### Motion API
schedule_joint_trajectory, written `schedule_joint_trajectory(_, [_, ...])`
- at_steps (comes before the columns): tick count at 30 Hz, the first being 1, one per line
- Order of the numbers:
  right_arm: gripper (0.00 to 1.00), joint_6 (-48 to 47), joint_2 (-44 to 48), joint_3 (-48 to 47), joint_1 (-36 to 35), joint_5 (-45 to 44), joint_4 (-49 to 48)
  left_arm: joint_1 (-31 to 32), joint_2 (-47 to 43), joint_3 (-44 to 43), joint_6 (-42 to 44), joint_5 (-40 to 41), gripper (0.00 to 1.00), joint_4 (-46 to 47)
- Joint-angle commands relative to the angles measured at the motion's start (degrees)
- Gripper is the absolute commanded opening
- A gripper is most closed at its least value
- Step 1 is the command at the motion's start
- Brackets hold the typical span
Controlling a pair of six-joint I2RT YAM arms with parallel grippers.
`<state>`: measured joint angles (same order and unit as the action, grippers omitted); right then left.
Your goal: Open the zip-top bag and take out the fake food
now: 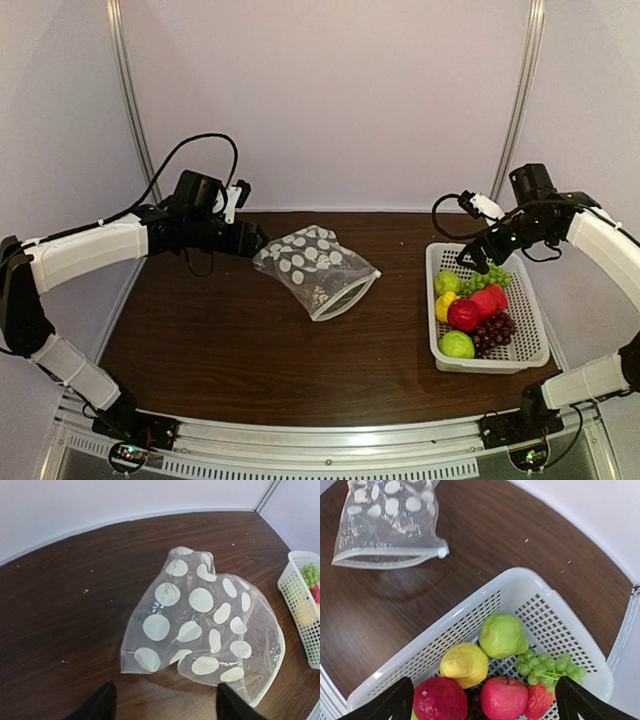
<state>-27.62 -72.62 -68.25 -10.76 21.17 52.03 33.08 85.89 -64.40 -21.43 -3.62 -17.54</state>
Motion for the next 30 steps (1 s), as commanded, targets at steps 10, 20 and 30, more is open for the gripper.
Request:
schedule_joint_trajectory(10, [1.00, 25.16, 3.84, 1.58, 5.49, -6.89, -30.50, -0.25, -10.94, -9.19, 8.81, 15.53, 0.97, -7.88])
schedule_joint_trajectory(20, [1.00, 25.27, 5.86, 4.78, 5.57, -13.61, -31.53, -0.42, -11.36, -2.91, 7.50, 30.37, 0.97, -0.51])
schedule_joint_trajectory(30, [1.00, 23.35, 8.37, 7.80, 5.75, -15.91, -31.93, -1.53, -13.06, 4.68, 7.91, 29.39, 0.97, 4.44])
